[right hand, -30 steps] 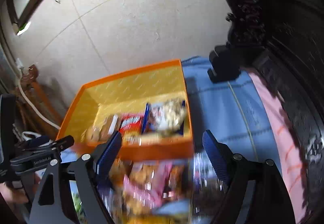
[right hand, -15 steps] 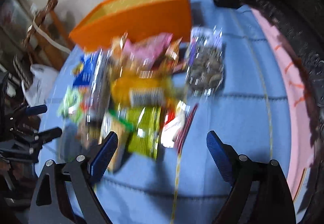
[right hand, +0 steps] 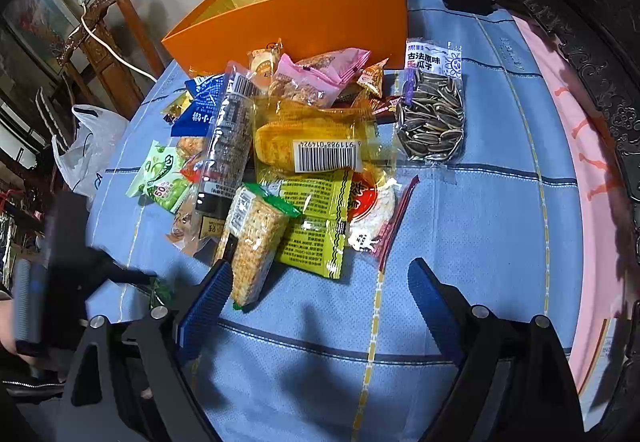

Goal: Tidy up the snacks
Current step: 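Grasp the small green packet with the left tool while the right tool grasps the cracker pack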

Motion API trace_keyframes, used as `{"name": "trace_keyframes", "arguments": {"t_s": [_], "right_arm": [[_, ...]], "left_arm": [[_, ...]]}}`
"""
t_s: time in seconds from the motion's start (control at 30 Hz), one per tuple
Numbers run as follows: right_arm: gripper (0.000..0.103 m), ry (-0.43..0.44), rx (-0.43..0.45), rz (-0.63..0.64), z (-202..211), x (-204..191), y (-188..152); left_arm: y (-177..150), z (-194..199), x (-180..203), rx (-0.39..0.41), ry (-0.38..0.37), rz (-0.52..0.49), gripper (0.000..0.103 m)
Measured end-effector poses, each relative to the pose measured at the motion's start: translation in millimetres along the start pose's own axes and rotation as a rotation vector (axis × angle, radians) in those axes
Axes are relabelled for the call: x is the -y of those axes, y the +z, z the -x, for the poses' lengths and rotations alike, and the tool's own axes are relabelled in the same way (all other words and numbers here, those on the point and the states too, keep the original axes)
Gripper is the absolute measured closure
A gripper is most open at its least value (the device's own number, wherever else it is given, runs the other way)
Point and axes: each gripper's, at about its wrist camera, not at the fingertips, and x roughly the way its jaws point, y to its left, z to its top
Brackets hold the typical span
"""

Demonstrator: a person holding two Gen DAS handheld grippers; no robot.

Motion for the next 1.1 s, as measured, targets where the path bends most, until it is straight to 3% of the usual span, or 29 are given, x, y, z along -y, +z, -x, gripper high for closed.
{"name": "trace_keyframes", "arguments": {"t_s": [0.03,0.07,0.3,0.33,0.43,0.5,0.57,0.73,0.87,0.97,1.1], "right_arm": [[0.013,-0.007,0.000,0.007,1,-2,-1],[0.013,-0.008,-0.001,0.017,1,-4,-3],[0.014,0.093,-0.079,0.162,-22,-48,-11],[0.017,0.099,-0.106,0.170,-32,-54,-11],[0.038,0.077,-0.187,0.174,-61,-60,-10],[0.039,0.022,-0.215,0.140,-77,-57,-8],[0.039,0.052,-0.219,0.067,-84,-52,-1],[0.039,0.041,-0.210,0.040,-93,-64,10],[0.047,-0.026,-0.185,0.107,-97,-79,14],[0.051,0.049,-0.213,0.081,-91,-70,13],[0.053,0.129,-0.187,0.031,-58,-44,8]], "left_arm": [[2,3,0,0.014,-0.002,0.004,0.060],[2,5,-4,0.018,-0.006,0.022,0.062],[-7,28,-56,0.100,-0.027,0.223,0.063],[-10,29,-62,0.108,-0.022,0.243,0.063],[-15,29,-76,0.112,-0.010,0.293,0.063],[-17,29,-79,0.117,-0.015,0.303,0.063],[-21,28,-80,0.123,-0.028,0.311,0.063],[-22,20,-78,0.112,-0.048,0.337,0.063],[-17,17,-87,0.100,-0.059,0.348,0.062],[-21,19,-90,0.106,-0.061,0.354,0.062],[-25,30,-99,0.153,-0.077,0.368,0.062]]}}
